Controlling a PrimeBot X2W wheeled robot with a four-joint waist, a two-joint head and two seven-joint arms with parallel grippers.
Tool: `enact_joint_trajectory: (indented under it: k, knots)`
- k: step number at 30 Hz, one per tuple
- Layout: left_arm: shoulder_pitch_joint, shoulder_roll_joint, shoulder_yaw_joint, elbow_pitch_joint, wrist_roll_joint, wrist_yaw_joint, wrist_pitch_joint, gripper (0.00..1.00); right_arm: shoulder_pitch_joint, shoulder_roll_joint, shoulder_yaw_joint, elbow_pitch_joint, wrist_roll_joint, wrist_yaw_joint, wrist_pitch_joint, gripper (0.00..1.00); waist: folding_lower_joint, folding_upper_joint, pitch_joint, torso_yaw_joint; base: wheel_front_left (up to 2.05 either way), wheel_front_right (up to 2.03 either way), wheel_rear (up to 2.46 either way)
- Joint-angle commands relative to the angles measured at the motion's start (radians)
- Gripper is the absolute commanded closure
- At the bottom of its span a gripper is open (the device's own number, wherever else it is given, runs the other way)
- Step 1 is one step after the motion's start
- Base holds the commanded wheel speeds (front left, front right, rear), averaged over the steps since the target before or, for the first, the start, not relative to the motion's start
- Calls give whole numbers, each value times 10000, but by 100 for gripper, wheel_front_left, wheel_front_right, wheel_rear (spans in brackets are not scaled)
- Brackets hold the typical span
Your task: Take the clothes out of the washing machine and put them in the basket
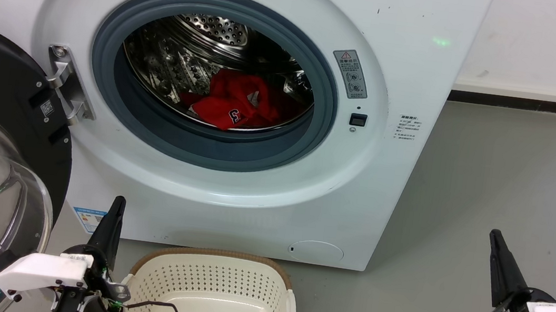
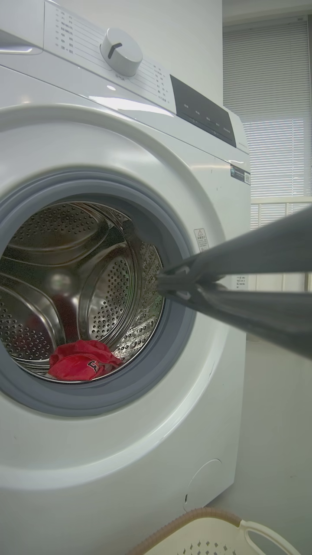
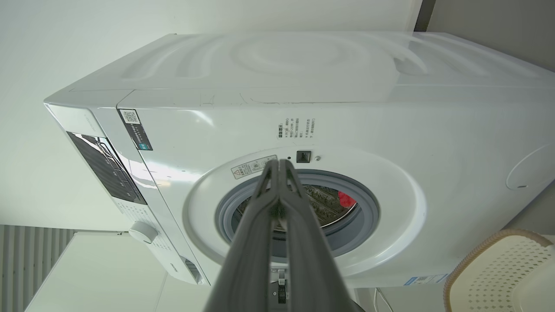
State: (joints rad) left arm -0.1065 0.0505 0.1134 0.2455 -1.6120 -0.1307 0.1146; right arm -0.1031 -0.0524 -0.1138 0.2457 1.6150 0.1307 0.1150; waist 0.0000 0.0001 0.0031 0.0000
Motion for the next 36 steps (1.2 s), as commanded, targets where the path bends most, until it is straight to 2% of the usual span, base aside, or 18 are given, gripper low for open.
enact_joint_trajectory:
  k: [1, 33, 34, 36]
  knots:
    - [-56, -7, 22, 1, -20, -22, 15, 100, -127, 35, 5, 9, -45, 0, -2, 100, 0, -1, 0, 0, 0, 0, 0]
    - [-56, -7, 22, 1, -21, -22, 15, 100, -128, 33, 6, 9, -46, 0, -2, 100, 0, -1, 0, 0, 0, 0, 0]
    - [13, -2, -9, 27, 3, 0, -8, 0, 17, 2, 2, 21, -1, 2, -7, 0, 0, -1, 0, 0, 0, 0, 0]
    - [136, -17, -31, 176, 5, 2, -17, 0, 138, 6, 15, 179, -1, 0, -14, 0, 0, -1, 1, 0, 0, 0, 0]
